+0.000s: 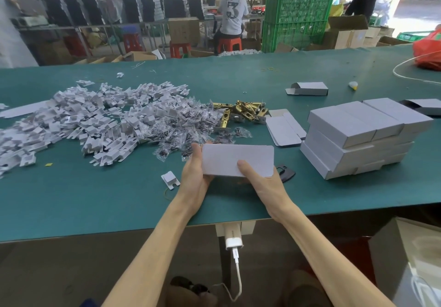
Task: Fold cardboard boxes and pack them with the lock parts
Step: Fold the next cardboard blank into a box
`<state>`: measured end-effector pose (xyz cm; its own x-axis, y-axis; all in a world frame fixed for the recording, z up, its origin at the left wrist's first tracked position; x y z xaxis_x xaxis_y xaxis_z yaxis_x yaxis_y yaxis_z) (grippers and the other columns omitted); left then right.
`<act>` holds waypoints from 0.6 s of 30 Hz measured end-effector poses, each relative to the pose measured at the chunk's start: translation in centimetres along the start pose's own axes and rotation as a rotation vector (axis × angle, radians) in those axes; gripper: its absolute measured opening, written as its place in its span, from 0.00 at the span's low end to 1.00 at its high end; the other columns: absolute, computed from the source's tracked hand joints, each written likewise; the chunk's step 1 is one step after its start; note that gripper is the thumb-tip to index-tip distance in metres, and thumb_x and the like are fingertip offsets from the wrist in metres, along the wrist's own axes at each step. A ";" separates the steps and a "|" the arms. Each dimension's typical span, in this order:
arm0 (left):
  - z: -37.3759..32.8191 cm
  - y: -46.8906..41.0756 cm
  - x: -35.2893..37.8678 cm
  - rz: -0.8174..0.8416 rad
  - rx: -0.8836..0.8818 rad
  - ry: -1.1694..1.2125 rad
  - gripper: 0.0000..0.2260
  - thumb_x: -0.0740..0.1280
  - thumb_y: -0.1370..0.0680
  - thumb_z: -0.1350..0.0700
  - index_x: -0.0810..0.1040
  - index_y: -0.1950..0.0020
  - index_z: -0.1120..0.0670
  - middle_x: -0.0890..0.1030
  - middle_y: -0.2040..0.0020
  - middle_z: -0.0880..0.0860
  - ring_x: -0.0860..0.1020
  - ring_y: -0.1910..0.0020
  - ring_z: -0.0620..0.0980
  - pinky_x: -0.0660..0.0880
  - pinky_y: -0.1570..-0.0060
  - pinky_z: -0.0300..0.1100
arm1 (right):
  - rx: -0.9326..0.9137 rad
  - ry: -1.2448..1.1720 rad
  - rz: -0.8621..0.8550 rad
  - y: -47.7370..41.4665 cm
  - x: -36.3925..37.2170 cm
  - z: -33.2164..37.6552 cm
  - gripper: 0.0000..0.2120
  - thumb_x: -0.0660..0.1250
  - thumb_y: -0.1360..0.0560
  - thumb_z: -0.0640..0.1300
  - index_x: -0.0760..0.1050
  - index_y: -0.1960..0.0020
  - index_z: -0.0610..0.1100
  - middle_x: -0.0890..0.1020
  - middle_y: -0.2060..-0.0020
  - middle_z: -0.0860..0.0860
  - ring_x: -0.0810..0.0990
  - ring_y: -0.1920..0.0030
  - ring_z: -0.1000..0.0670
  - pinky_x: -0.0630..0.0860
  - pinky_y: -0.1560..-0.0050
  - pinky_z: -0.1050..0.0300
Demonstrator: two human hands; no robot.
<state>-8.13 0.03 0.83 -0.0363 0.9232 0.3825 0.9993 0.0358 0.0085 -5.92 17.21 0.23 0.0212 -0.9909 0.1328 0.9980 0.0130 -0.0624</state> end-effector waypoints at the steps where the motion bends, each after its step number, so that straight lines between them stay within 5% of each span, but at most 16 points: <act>1: 0.0 0.1 0.3 0.035 0.004 -0.027 0.23 0.57 0.17 0.40 0.77 0.33 0.56 0.86 0.43 0.54 0.85 0.44 0.49 0.81 0.48 0.41 | -0.006 -0.002 -0.005 0.0 0.0 0.0 0.09 0.71 0.23 0.52 0.76 0.44 0.54 0.84 0.55 0.65 0.82 0.52 0.65 0.74 0.55 0.75; 5: 0.2 0.4 1.2 0.157 0.011 -0.150 0.14 0.59 0.13 0.55 0.71 0.28 0.57 0.84 0.39 0.54 0.83 0.41 0.49 0.80 0.44 0.42 | -0.027 -0.026 -0.037 -0.2 -0.4 0.2 0.12 0.72 0.24 0.53 0.77 0.42 0.54 0.85 0.52 0.63 0.83 0.50 0.62 0.76 0.54 0.73; 9: 0.0 0.6 1.6 0.199 0.018 -0.194 0.16 0.59 0.13 0.58 0.69 0.25 0.58 0.80 0.33 0.59 0.80 0.37 0.54 0.78 0.35 0.49 | -0.037 -0.027 -0.035 -0.3 -0.5 0.4 0.10 0.72 0.23 0.51 0.77 0.43 0.54 0.85 0.53 0.64 0.83 0.51 0.63 0.75 0.54 0.74; 13: -0.2 0.4 1.2 0.149 0.032 -0.185 0.16 0.60 0.13 0.58 0.71 0.26 0.59 0.79 0.33 0.62 0.80 0.38 0.54 0.78 0.36 0.51 | -0.051 -0.015 -0.019 -0.2 0.1 0.9 0.12 0.73 0.26 0.54 0.76 0.44 0.55 0.84 0.56 0.65 0.82 0.53 0.64 0.75 0.56 0.74; 16: -0.4 0.4 0.8 0.092 0.034 -0.134 0.15 0.60 0.13 0.58 0.73 0.28 0.59 0.81 0.35 0.60 0.80 0.39 0.54 0.80 0.39 0.49 | -0.085 0.018 -0.017 0.3 0.6 1.7 0.20 0.77 0.31 0.62 0.80 0.45 0.53 0.86 0.55 0.58 0.85 0.58 0.56 0.77 0.59 0.68; 18: -0.5 0.3 0.3 0.034 0.041 -0.083 0.14 0.58 0.13 0.58 0.74 0.28 0.59 0.81 0.37 0.57 0.80 0.40 0.53 0.82 0.45 0.46 | -0.134 -0.019 -0.025 0.4 0.1 2.4 0.26 0.79 0.32 0.60 0.77 0.37 0.55 0.86 0.50 0.57 0.87 0.55 0.52 0.80 0.56 0.63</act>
<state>-7.85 0.16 1.38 -0.0046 0.9528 0.3037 0.9990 0.0182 -0.0420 -5.38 17.41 2.56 -0.0014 -0.9880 0.1545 0.9813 -0.0311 -0.1901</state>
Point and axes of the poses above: each hand's wrist, its own y-axis away from the middle knuckle, its own x-axis out of the palm, z = x × y, the point moved 7 cm from there along -y, towards the middle knuckle
